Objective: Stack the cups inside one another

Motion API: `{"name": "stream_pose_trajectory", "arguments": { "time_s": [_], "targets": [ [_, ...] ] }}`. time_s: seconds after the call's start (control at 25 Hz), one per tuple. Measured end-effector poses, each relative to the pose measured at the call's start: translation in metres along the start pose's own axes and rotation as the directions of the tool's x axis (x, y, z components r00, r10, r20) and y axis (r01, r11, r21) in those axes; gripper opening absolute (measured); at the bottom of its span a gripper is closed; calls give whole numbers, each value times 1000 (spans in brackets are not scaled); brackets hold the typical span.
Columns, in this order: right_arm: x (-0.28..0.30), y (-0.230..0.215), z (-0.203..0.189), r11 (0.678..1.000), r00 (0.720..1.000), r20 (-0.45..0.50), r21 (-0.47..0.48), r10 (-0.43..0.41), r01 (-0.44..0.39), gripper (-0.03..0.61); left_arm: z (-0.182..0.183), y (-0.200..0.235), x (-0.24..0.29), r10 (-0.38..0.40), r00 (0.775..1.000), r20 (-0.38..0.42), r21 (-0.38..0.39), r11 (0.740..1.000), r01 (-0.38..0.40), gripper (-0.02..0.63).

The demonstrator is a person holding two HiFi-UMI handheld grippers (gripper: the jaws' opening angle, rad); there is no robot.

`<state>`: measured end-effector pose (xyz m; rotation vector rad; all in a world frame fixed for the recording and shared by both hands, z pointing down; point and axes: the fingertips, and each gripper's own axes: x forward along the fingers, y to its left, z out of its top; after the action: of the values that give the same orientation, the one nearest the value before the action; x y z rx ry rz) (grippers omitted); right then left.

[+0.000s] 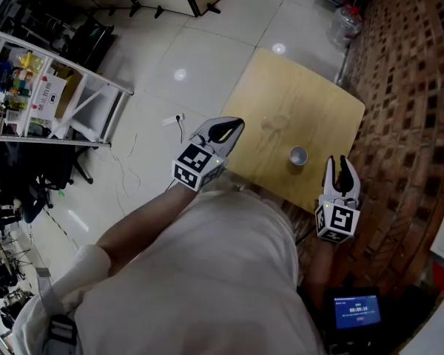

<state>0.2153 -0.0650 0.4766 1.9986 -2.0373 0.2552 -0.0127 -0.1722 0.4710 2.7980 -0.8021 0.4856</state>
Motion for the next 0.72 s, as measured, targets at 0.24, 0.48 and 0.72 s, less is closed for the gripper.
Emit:
{"name": "stream_pose_trajectory", "arguments": {
  "time_s": [0.24,0.48,0.72],
  "targets": [
    [-3,2,-4,1000,1000,-11,11,-8,9,107,-13,-6,10,-28,999,-39,2,1000,28,42],
    [-5,9,-15,1000,999,-35,23,9,-8,107,-43,-10,36,-61,988,-145,68,995,71,106],
    [-8,16,-29,998,998,-57,61,19,-16,107,-100,-19,74,-109,927,-358,185,965,184,123]
  ]
}}
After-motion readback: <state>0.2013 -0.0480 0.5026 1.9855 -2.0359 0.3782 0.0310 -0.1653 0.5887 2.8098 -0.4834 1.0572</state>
